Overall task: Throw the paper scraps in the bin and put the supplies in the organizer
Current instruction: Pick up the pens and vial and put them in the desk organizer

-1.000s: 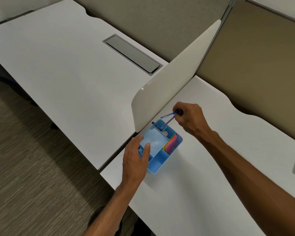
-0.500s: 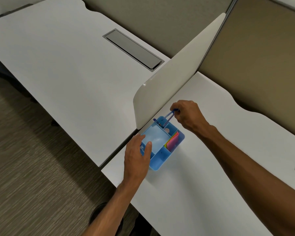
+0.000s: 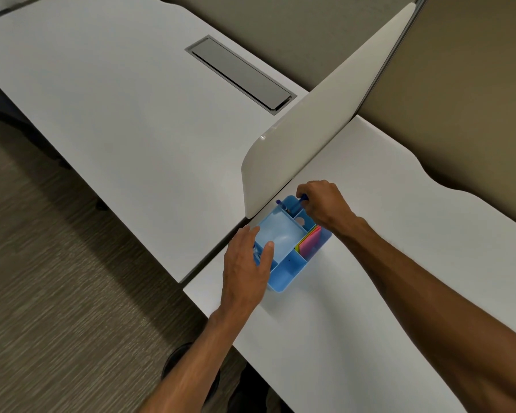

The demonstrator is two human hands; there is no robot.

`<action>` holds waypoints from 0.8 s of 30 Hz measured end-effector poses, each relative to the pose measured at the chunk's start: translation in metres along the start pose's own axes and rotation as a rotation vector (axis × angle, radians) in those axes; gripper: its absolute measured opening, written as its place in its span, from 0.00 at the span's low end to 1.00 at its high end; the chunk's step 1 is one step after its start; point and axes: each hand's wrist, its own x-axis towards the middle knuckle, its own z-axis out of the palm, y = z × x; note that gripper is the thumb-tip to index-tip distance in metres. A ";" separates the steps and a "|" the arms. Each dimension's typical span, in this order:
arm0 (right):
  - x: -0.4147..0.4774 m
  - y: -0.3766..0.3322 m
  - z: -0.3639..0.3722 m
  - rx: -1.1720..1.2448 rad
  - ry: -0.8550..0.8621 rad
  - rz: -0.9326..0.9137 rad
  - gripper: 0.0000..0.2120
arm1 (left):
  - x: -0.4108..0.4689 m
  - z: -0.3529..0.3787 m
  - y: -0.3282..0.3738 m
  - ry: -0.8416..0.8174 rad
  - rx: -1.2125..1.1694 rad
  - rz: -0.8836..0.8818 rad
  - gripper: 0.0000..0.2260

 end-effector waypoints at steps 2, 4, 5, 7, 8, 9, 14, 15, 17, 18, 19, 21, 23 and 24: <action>0.000 0.001 0.003 0.012 0.000 0.013 0.05 | -0.001 0.000 0.000 -0.006 -0.003 -0.011 0.24; 0.001 0.000 0.004 0.034 -0.002 0.028 0.06 | -0.001 0.000 -0.001 -0.007 0.001 -0.019 0.25; 0.001 -0.001 0.004 0.041 -0.005 0.036 0.08 | -0.002 -0.001 -0.002 -0.004 0.008 -0.017 0.24; 0.001 -0.003 0.002 0.042 -0.005 0.047 0.13 | -0.003 -0.003 -0.002 0.005 0.018 -0.003 0.24; -0.001 -0.004 0.000 0.037 0.005 0.052 0.15 | -0.004 -0.004 -0.002 0.009 0.021 0.004 0.24; -0.002 -0.005 -0.002 0.029 0.023 0.054 0.16 | -0.005 -0.006 -0.002 0.012 0.021 0.008 0.24; -0.021 -0.016 -0.014 0.038 0.183 0.059 0.17 | -0.017 -0.013 0.003 0.044 0.044 0.013 0.24; -0.027 -0.020 -0.016 0.058 0.210 0.063 0.17 | -0.021 -0.016 0.003 0.052 0.047 0.013 0.24; -0.040 -0.028 -0.021 0.097 0.246 0.062 0.16 | -0.030 -0.021 0.005 0.067 0.061 0.005 0.24; -0.048 -0.033 -0.023 0.118 0.262 0.057 0.16 | -0.035 -0.025 0.005 0.075 0.077 0.000 0.24; -0.056 -0.037 -0.025 0.142 0.280 0.047 0.15 | -0.041 -0.028 0.005 0.087 0.093 -0.002 0.25; -0.073 -0.045 -0.027 0.189 0.316 0.018 0.14 | -0.054 -0.035 0.004 0.128 0.115 -0.005 0.26; -0.092 -0.052 -0.029 0.219 0.327 -0.010 0.13 | -0.068 -0.042 0.004 0.176 0.156 0.000 0.28; -0.101 -0.056 -0.030 0.232 0.322 -0.021 0.13 | -0.076 -0.045 0.003 0.194 0.195 0.002 0.29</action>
